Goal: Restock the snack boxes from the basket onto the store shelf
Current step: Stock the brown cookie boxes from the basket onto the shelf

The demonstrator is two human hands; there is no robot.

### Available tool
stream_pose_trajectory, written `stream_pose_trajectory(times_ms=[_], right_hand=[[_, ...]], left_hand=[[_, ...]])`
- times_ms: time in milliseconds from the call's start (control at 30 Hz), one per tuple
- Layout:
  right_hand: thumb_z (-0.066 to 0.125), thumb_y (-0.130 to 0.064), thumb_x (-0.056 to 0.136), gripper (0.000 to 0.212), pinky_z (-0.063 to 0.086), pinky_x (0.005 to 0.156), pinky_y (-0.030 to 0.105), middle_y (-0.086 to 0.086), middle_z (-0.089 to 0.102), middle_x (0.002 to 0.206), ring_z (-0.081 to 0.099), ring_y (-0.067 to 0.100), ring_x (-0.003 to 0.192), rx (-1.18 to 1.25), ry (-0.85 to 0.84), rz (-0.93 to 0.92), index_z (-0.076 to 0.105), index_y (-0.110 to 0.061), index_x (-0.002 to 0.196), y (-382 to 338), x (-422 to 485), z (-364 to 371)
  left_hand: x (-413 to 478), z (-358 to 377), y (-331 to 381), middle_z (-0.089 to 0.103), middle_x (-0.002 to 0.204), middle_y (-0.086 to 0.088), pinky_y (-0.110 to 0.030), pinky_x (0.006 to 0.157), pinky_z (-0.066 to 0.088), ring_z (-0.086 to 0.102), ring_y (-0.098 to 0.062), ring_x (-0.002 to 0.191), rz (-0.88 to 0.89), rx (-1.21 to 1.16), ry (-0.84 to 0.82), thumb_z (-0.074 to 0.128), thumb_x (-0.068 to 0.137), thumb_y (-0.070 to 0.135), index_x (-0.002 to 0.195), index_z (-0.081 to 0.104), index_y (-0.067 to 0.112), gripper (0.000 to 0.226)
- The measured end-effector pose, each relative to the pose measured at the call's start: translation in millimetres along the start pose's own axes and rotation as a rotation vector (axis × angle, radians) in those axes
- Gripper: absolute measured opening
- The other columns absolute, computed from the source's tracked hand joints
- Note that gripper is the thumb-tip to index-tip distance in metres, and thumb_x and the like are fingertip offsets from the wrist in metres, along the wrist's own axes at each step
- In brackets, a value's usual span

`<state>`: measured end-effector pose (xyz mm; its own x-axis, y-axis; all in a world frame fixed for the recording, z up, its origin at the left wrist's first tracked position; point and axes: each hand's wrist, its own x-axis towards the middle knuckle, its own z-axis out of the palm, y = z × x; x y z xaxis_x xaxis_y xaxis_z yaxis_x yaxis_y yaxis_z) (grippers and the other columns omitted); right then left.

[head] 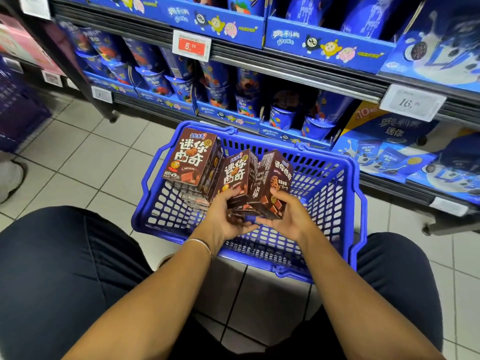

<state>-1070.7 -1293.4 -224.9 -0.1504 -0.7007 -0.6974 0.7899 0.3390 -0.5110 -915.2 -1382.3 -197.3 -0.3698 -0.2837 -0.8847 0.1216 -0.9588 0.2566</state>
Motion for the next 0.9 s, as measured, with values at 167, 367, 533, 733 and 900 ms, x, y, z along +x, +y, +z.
stream_pose_trajectory(times_ms=[167, 367, 533, 733, 900], right_hand=[[0.085, -0.023, 0.078, 0.074, 0.04, 0.111, 0.064, 0.014, 0.061, 0.142, 0.06, 0.038, 0.129, 0.114, -0.048, -0.009, 0.053, -0.014, 0.144, 5, -8, -13], [0.087, -0.022, 0.076, 0.08, 0.038, 0.108, 0.071, 0.017, 0.056, 0.147, 0.055, 0.043, 0.133, 0.179, -0.14, -0.052, 0.05, -0.016, 0.146, -4, -20, -33], [0.097, -0.025, 0.059, 0.09, 0.044, 0.105, 0.067, 0.016, 0.061, 0.141, 0.06, 0.038, 0.128, 0.082, -0.124, -0.103, 0.056, -0.01, 0.138, -14, -28, -28], [0.09, -0.028, 0.063, 0.079, 0.049, 0.094, 0.072, 0.014, 0.064, 0.139, 0.066, 0.041, 0.119, 0.046, -0.146, -0.156, 0.06, -0.013, 0.135, -32, -30, -13], [0.1, -0.026, 0.051, 0.072, 0.05, 0.086, 0.075, 0.01, 0.071, 0.127, 0.067, 0.042, 0.117, 0.113, -0.191, -0.182, 0.074, -0.017, 0.118, -41, -32, -1]], left_hand=[[1, 2, -6, 0.067, 0.124, -0.025, -0.068, 0.102, 0.05, 0.069, -0.046, 0.11, 0.001, 0.036, -0.054, 0.082, 0.082, 0.024, 0.126, 0.059, 0.005, 0.053], [-6, 7, -3, 0.062, 0.117, -0.018, -0.063, 0.096, 0.056, 0.07, -0.039, 0.103, -0.02, 0.234, -0.051, 0.09, 0.074, 0.021, 0.124, 0.06, 0.006, 0.06], [-14, 16, 8, 0.077, 0.102, -0.013, -0.042, 0.081, 0.066, 0.076, -0.028, 0.088, 0.078, 0.372, -0.075, 0.091, 0.066, 0.019, 0.106, 0.069, 0.006, 0.047], [-19, 27, 15, 0.079, 0.101, -0.011, -0.027, 0.065, 0.064, 0.078, -0.016, 0.075, 0.299, 0.59, -0.032, 0.088, 0.077, 0.005, 0.133, 0.05, -0.002, 0.068], [-32, 36, 22, 0.075, 0.101, 0.005, -0.029, 0.082, 0.062, 0.075, -0.012, 0.094, 0.592, 0.846, -0.008, 0.095, 0.067, 0.004, 0.116, 0.047, 0.021, 0.07]])
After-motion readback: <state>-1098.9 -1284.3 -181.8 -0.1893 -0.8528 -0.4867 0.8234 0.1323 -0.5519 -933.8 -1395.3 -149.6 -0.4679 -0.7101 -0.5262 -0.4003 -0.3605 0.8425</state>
